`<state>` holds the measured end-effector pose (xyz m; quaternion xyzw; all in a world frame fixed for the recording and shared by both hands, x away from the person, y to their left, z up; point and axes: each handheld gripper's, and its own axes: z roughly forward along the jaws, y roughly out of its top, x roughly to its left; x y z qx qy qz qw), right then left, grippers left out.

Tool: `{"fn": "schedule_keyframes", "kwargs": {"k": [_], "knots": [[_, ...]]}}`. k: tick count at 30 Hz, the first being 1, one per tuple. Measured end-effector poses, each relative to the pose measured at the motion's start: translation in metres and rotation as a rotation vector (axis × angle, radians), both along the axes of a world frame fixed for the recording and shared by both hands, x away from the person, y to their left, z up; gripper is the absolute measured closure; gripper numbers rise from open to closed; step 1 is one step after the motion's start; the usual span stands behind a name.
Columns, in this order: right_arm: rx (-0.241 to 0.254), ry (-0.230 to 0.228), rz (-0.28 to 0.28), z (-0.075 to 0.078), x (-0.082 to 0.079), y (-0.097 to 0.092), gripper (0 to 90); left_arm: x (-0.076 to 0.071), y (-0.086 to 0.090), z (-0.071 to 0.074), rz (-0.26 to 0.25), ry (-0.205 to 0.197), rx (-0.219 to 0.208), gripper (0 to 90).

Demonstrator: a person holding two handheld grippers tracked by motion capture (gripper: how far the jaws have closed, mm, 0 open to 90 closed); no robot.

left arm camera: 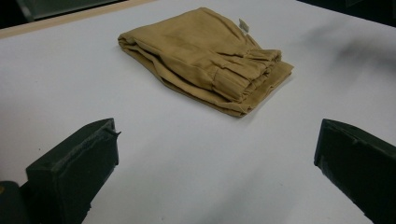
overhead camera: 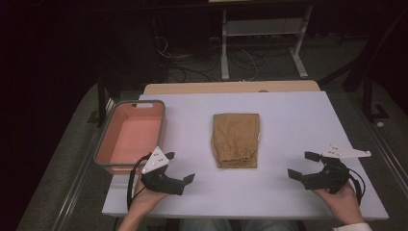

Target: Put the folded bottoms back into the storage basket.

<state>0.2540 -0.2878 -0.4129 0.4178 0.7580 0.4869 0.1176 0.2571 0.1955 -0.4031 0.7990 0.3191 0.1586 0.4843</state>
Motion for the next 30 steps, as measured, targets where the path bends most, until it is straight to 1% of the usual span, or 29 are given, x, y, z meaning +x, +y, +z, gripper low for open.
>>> {"fn": "schedule_keyframes", "kwargs": {"k": [4, 10, 15, 17, 21, 22, 25, 26, 27, 30], "knots": [[0.001, 0.005, 0.001, 0.001, -0.001, 0.0, 0.0, 0.0, 0.0, 0.002, -0.003, -0.002, 0.005, 0.0], [-0.016, 0.012, 0.009, 0.004, -0.001, 0.002, 0.0, 0.0, -0.003, 0.006, -0.011, 0.0, 0.012, 0.0], [-0.029, 0.012, 0.011, 0.007, 0.0, 0.003, 0.0, 0.0, -0.006, 0.01, -0.015, 0.007, 0.012, 0.0], [-0.03, 0.015, 0.013, 0.009, 0.0, 0.003, 0.0, 0.001, -0.007, 0.011, -0.014, 0.014, 0.011, 0.0], [-0.03, 0.017, 0.014, 0.012, -0.001, 0.004, 0.0, 0.002, -0.009, 0.014, -0.02, 0.021, 0.021, 0.0], [-0.029, 0.017, 0.016, 0.013, -0.001, 0.005, 0.0, 0.003, -0.009, 0.016, -0.021, 0.023, 0.016, 0.0], [-0.031, 0.039, 0.025, 0.014, 0.001, 0.007, 0.0, 0.004, -0.009, 0.019, -0.022, 0.018, 0.023, 0.0], [-0.031, 0.039, 0.025, 0.014, 0.001, 0.007, 0.0, 0.004, -0.009, 0.019, -0.022, 0.018, 0.023, 0.0], [-0.04, 0.048, 0.03, 0.015, 0.003, 0.009, 0.0, 0.004, -0.009, 0.022, -0.022, 0.02, 0.022, 0.0], [-0.039, 0.045, 0.034, 0.018, 0.004, 0.011, 0.0, 0.006, -0.009, 0.026, -0.022, 0.023, 0.024, 0.0]]}}
